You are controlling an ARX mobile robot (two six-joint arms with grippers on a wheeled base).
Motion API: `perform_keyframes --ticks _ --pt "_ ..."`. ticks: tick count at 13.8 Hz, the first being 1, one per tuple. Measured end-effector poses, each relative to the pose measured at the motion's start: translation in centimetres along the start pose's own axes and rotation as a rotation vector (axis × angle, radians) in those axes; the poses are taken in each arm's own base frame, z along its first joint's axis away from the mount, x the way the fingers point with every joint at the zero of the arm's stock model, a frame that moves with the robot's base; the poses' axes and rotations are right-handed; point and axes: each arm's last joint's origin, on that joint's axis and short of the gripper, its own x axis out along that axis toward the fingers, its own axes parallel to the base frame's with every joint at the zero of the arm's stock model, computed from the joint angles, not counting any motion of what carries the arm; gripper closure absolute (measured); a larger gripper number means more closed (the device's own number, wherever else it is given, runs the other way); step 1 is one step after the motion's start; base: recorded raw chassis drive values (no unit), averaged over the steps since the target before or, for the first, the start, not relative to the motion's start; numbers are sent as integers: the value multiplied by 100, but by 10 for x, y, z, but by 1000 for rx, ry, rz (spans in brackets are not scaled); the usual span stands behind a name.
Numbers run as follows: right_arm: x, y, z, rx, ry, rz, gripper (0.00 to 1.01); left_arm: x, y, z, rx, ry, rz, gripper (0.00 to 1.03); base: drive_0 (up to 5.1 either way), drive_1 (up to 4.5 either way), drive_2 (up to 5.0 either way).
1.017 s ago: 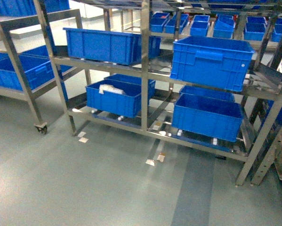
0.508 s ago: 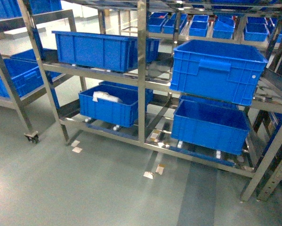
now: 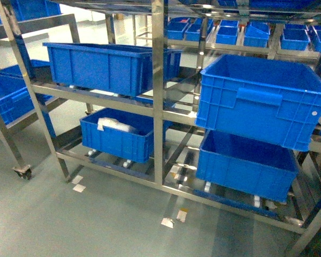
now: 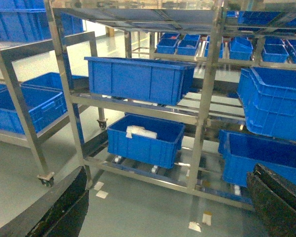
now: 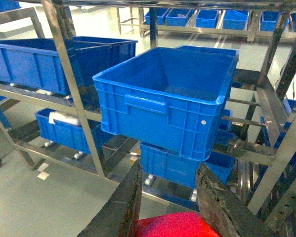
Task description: Pick red block from blue box to shelf
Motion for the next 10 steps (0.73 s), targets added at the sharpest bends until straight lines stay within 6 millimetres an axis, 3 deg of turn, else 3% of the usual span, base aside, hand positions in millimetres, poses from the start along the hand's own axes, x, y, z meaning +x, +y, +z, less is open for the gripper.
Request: perform_keyframes --ticks 10 --pt "0 0 0 1 3 0 73 0 0 0 0 -3 0 5 7 441 -426"
